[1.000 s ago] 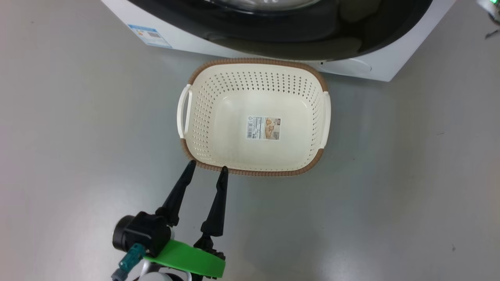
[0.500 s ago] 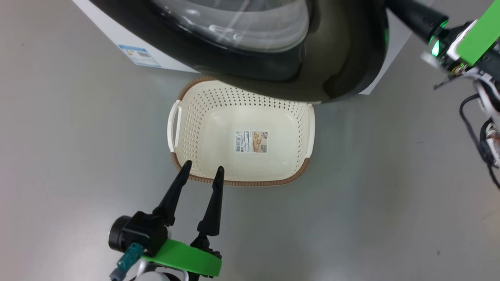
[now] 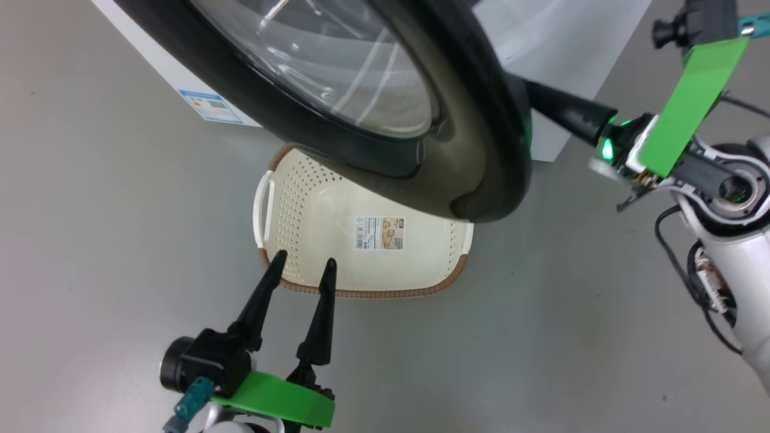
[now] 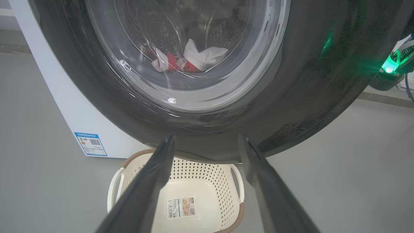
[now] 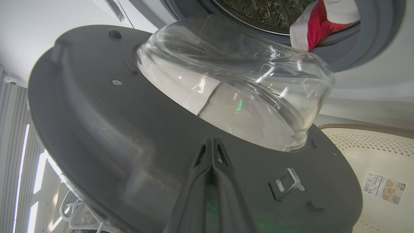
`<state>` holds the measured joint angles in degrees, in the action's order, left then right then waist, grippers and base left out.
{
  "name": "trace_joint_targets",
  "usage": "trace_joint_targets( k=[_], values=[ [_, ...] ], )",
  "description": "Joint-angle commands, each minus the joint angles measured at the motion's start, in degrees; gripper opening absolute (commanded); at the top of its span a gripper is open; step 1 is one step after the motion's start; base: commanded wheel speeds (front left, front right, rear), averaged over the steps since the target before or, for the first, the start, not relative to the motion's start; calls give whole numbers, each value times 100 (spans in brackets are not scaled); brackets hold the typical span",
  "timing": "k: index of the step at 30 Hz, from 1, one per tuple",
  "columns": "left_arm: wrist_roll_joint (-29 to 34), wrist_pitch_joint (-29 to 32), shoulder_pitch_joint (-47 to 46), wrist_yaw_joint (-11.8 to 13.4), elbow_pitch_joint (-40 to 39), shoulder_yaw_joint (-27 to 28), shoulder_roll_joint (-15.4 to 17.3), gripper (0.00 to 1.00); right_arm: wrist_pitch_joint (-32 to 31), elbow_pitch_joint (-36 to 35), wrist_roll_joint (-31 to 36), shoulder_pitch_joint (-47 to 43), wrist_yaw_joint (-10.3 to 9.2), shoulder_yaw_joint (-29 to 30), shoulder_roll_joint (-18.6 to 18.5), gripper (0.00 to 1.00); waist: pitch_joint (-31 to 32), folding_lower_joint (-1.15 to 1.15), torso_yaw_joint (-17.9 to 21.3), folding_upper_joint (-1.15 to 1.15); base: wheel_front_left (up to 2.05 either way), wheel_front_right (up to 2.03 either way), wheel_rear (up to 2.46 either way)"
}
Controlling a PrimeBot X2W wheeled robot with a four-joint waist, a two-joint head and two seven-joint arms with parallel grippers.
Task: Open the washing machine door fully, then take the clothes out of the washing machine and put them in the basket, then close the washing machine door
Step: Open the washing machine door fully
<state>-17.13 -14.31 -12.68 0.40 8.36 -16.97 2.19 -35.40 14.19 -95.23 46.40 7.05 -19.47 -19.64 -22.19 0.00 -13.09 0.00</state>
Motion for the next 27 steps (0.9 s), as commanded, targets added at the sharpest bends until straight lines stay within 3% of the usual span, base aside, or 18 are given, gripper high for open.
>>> trace_joint_targets(
  k=[1,13,15,19,20,21,27],
  values=[
    [63,-69,85,-12,-145,199,69,100,-79,-240,52,-203,44,-68,133,0,11,0,5,0,0,0,0],
    [55,-69,103,-3,-162,229,69,100,95,-207,373,-325,44,122,261,0,91,0,22,0,0,0,0],
    [54,-69,113,-8,-159,235,69,100,146,-158,403,-355,44,172,257,4,120,0,26,0,0,0,0],
    [58,-69,134,-28,-150,270,69,100,339,-79,510,-464,44,281,224,49,169,0,56,0,0,0,0],
    [58,-69,140,-35,-146,287,69,100,398,-55,529,-508,44,306,220,91,183,0,70,0,0,0,0],
    [56,-69,149,-43,-141,308,69,100,438,-32,533,-562,44,325,219,100,199,0,86,0,0,0,0],
    [36,-69,224,-101,-86,457,69,100,681,122,495,-1037,44,491,210,100,328,0,196,0,0,0,0]
  ],
)
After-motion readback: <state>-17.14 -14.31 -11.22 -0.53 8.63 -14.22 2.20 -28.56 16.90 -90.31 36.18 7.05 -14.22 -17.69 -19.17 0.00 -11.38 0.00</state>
